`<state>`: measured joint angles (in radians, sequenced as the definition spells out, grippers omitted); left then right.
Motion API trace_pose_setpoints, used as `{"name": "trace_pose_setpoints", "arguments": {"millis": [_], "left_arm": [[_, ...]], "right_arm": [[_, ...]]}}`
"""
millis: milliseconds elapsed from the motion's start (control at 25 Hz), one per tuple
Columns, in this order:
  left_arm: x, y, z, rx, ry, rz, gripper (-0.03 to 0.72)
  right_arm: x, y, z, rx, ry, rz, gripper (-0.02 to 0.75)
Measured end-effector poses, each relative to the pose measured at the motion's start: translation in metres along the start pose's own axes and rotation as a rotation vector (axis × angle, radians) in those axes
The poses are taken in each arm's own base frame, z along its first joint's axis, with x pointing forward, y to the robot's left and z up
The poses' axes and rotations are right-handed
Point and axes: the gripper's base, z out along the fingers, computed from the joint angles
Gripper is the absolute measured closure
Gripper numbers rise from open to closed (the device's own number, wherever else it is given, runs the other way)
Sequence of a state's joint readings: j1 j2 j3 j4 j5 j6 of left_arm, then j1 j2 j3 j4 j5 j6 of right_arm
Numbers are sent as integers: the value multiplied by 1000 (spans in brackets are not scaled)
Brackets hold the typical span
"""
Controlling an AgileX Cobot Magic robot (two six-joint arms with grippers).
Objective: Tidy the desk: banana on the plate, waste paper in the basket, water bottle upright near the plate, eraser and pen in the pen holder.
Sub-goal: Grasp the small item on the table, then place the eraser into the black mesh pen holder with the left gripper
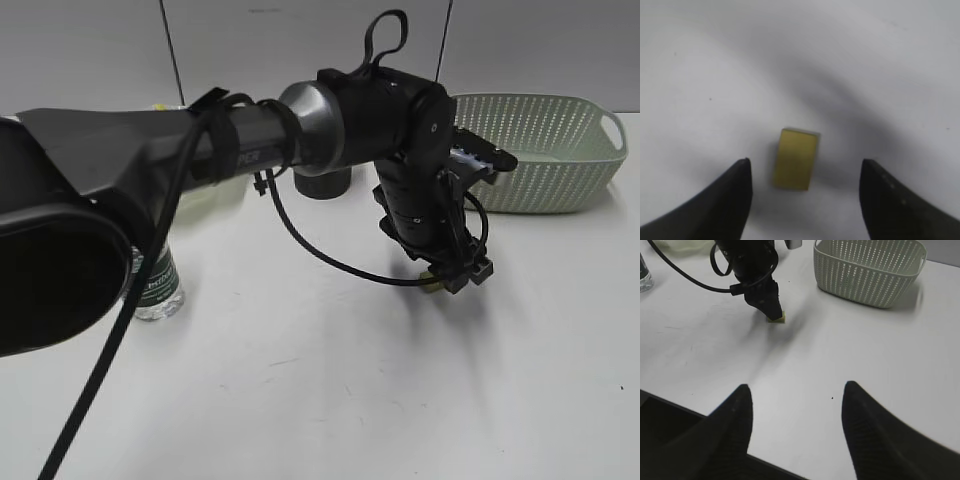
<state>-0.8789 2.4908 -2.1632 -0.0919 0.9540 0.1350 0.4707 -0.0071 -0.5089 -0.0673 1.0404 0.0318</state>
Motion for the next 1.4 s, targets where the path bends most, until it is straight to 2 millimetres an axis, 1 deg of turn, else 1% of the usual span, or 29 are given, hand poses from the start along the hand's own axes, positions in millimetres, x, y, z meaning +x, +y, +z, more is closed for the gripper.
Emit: {"name": "trace_pose_setpoints", "arguments": {"millis": [120,280,440,560,720,800,840,920,1040,1160,1320,1400], "left_arm": [[1,3,9,-24,-8,15,185],[-1,4,12,-32,-42,17,185],[0,3,17,-31,-38,19,185],[3,3,27,-29,-22,19,185],[3,3,29,-34,-22,24,214],[3,4,29,-41,-20,31,270],[3,4,29,-44,-18,33,331],[2,5,27,-45,-11,34,501],[-3,3,21,-35,-3,33,501],[-13,2,7,-33,-21,35,501],[-22,3,-21,-58,-39,52,503],[-27,5,-42,-94,-57,69,503]], "right_arm": [[0,0,0,0,0,0,282],[0,0,0,0,0,0,282],[0,0,0,0,0,0,282],[0,0,0,0,0,0,282],[0,0,0,0,-1,0,282],[0,0,0,0,-1,0,282],[0,0,0,0,-1,0,282],[0,0,0,0,-1,0,282],[0,0,0,0,-1,0,282],[0,0,0,0,-1,0,282],[0,0,0,-1,-1,0,282],[0,0,0,-1,-1,0,282]]}}
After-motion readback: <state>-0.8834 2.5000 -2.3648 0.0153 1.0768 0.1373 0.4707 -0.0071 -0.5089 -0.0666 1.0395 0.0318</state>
